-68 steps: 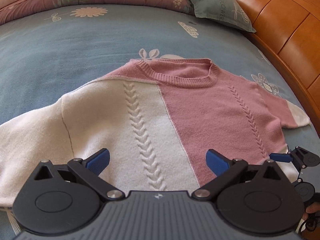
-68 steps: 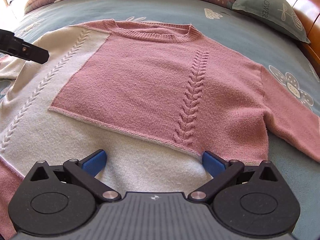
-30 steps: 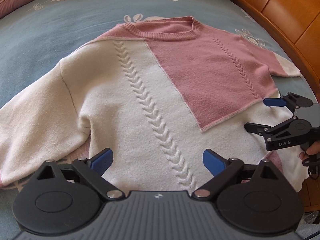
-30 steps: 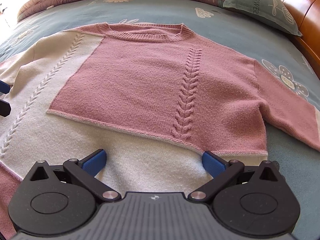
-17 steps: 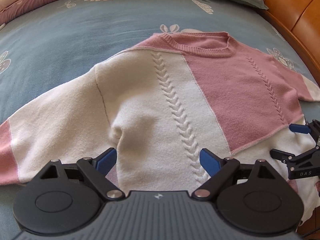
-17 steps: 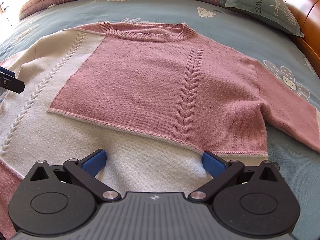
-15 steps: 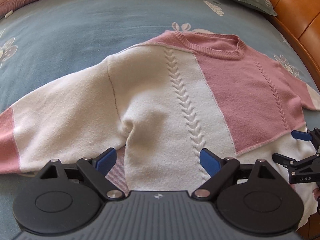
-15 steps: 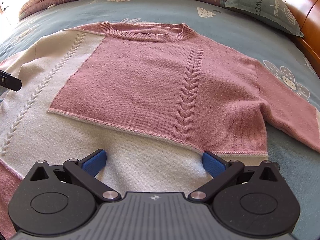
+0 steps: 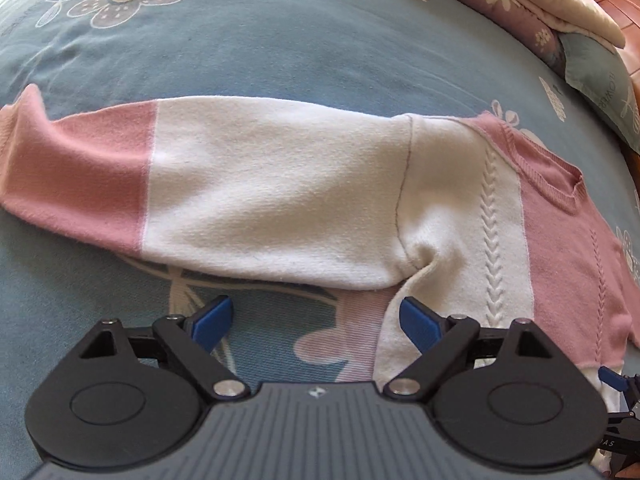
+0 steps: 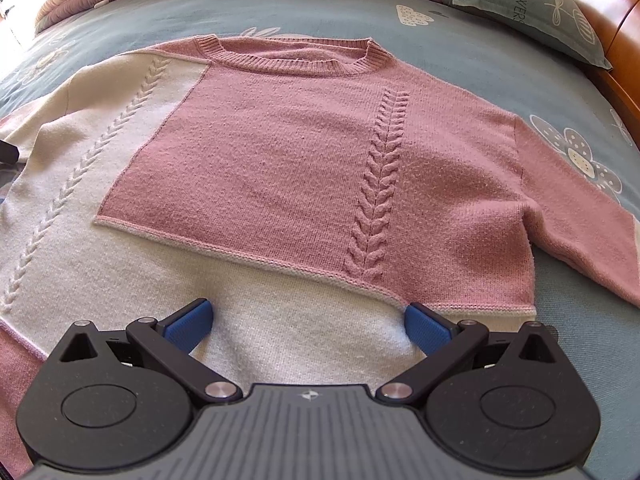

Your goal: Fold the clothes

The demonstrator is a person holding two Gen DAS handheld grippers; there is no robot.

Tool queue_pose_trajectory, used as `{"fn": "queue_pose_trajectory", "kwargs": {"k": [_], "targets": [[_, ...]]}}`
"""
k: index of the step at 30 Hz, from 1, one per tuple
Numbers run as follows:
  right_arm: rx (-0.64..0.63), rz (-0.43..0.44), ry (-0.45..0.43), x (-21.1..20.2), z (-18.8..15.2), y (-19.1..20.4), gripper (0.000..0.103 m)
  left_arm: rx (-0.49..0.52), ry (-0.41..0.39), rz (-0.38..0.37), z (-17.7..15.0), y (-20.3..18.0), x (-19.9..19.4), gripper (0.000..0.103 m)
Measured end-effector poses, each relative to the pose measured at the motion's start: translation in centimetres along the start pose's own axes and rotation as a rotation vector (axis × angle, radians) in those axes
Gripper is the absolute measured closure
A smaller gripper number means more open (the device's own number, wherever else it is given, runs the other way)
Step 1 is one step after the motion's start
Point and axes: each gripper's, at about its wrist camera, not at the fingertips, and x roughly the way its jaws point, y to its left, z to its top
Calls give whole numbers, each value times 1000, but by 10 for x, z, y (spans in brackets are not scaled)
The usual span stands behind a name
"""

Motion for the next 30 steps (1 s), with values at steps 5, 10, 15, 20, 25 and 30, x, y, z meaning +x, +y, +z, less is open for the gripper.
{"fn": "queue_pose_trajectory", "kwargs": {"k": [5, 10, 15, 20, 25, 30], "targets": [[9, -9, 45, 2, 7, 0, 0, -110, -53, -12, 3, 29, -8, 13], [14, -13, 82, 3, 14, 1, 0, -255, -101, -65, 7, 62, -14, 13], [33, 41, 45, -5, 33, 13, 0, -242, -135, -105, 19, 59, -29, 13], [19, 135, 30, 0, 59, 37, 0, -135, -175, -225, 54, 34, -34, 13], [-5, 161, 28, 6, 68, 64, 0, 10, -125, -397, 104, -17, -3, 13], [-18, 165, 52, 12, 66, 75, 0, 160, -62, -399, 130, -66, 40, 13]]}}
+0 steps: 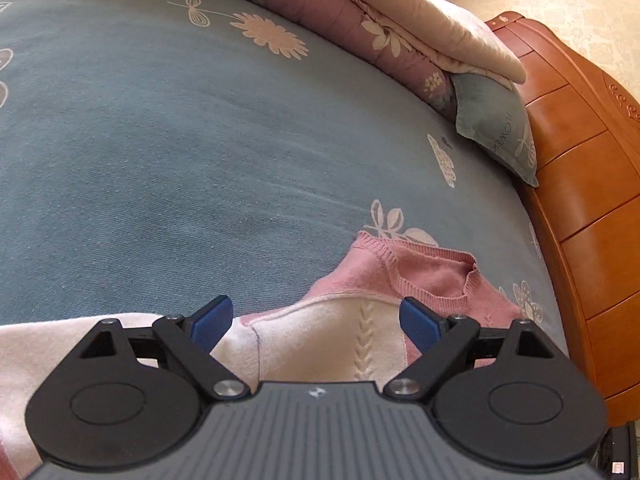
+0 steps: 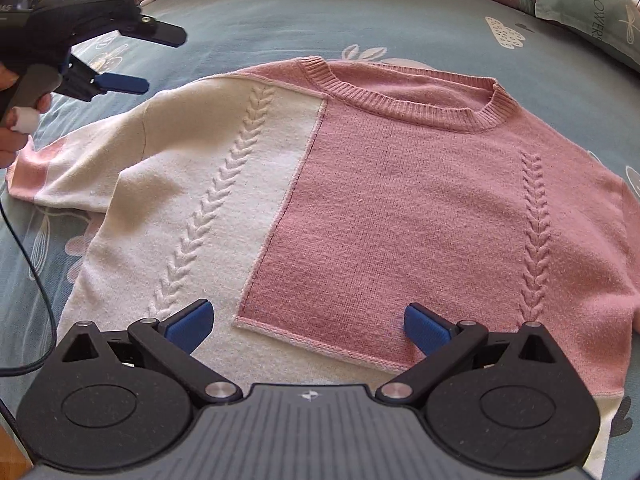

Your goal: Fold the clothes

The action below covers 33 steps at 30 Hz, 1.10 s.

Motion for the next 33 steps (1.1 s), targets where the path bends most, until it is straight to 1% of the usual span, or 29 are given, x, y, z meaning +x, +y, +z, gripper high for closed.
{"fn": "queue_pose_trajectory", "kwargs": {"k": [2, 4, 5, 6, 8, 11, 12, 13, 15, 17, 20, 23, 24, 25, 26, 28, 29, 31, 33], "targets": [[-4, -5, 6, 2, -2, 2, 0, 13, 42, -57, 1, -7, 12, 13], [5, -8, 10, 3, -5, 0, 0, 54, 97, -85, -3, -14, 20, 13], [11, -9, 12, 4, -6, -1, 0, 66, 110, -78, -6, -17, 21, 13], [16, -11, 13, 5, -7, -1, 0, 83, 104, -68, -10, -21, 19, 13], [13, -17, 9, 6, -9, -1, 0, 145, 107, -94, -15, -31, 14, 13], [-9, -28, 3, 8, -13, 1, 0, 233, 161, -111, -27, -47, 15, 12], [-22, -34, 3, 9, -15, 3, 0, 264, 186, -116, -31, -51, 18, 10], [-34, -40, 3, 10, -16, 5, 0, 290, 216, -113, -35, -54, 22, 10], [-51, -47, 4, 11, -17, 7, 0, 306, 264, -92, -38, -55, 30, 10], [-50, -39, 2, 10, -18, 6, 0, 288, 248, -114, -35, -53, 23, 10], [-51, -30, 0, 10, -18, 4, 0, 273, 182, -133, -18, -47, 9, 10], [-63, -34, 1, 10, -19, 5, 0, 264, 136, -101, 5, -35, 9, 12], [-65, -36, 1, 10, -20, 6, 0, 267, 120, -79, 12, -30, 10, 16], [-65, -38, 1, 10, -20, 6, 0, 269, 103, -52, 20, -24, 11, 21], [-59, -39, 0, 10, -20, 6, 0, 277, 88, -20, 27, -19, 13, 22], [-45, -40, -4, 10, -20, 5, 0, 321, 71, 71, 38, -9, 22, 29], [-41, -41, -5, 10, -19, 5, 0, 362, 75, 116, 40, -6, 28, 30], [-33, -45, -6, 9, -18, 5, 0, 425, 106, 160, 39, -3, 37, 34], [-27, -47, -9, 8, -17, 6, 0, 481, 134, 143, 32, -8, 42, 34]]}}
